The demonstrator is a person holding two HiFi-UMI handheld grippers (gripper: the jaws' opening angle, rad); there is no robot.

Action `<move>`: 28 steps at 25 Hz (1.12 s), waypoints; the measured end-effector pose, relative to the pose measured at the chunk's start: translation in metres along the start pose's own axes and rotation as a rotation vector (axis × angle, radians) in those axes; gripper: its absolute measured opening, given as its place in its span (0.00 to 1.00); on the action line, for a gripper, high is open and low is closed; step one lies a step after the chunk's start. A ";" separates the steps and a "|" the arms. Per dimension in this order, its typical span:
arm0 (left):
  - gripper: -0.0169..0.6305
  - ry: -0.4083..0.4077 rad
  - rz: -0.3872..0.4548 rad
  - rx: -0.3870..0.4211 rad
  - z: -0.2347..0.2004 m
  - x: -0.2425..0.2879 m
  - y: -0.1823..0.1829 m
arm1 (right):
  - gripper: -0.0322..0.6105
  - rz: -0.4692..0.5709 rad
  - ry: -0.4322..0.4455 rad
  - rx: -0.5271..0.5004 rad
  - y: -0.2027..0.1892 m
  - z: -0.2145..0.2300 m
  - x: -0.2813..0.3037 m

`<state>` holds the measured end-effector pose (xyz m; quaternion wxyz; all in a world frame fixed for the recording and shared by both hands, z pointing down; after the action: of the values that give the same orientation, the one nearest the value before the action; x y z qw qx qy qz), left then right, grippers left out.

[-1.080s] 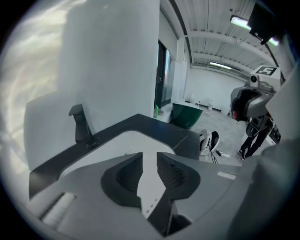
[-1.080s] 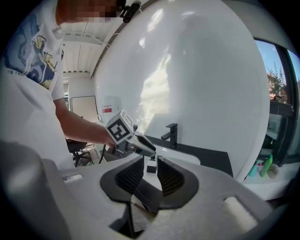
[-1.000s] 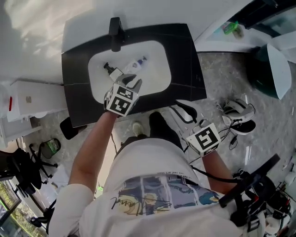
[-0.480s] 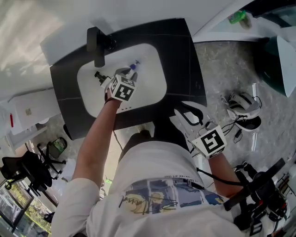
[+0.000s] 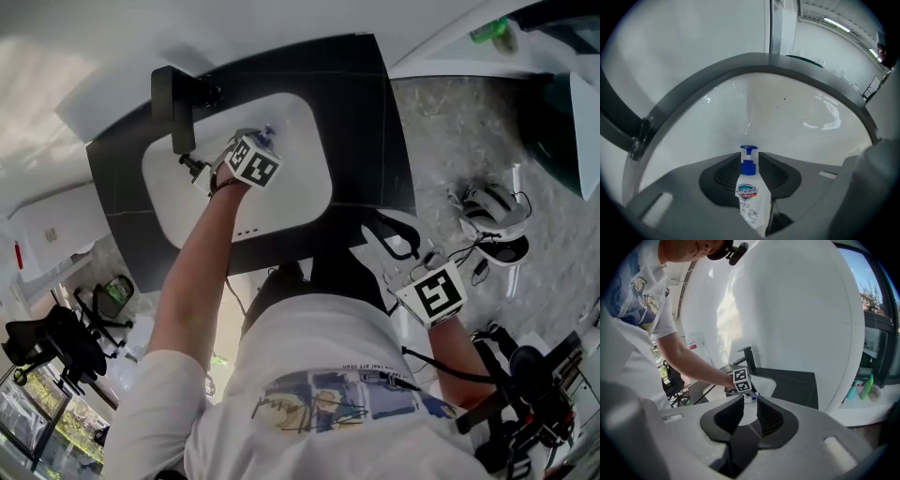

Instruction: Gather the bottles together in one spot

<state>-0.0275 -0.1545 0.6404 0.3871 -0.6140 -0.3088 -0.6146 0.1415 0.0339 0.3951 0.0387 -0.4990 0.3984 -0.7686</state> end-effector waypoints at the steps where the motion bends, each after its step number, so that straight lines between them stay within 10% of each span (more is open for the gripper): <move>1: 0.22 0.005 -0.012 0.007 -0.001 0.004 0.002 | 0.18 -0.006 0.003 0.005 -0.002 0.002 0.001; 17: 0.17 0.027 -0.113 0.074 -0.003 0.049 0.010 | 0.18 -0.053 -0.005 0.061 -0.017 0.017 0.001; 28: 0.10 0.092 0.082 -0.054 -0.011 0.002 0.013 | 0.18 -0.041 0.022 0.045 -0.008 0.013 0.009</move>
<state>-0.0220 -0.1712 0.6404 0.4091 -0.6074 -0.2486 -0.6340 0.1502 0.0275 0.4088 0.0295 -0.4978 0.3711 -0.7833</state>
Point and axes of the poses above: the fingertips, and each gripper's own axes: x forward along the fingers, z to its right, y out of its top, the point moved 4 cm from there along -x, backward along the fingers, and after that the axes turned 15 degrees about -z, right-handed, at the moved point
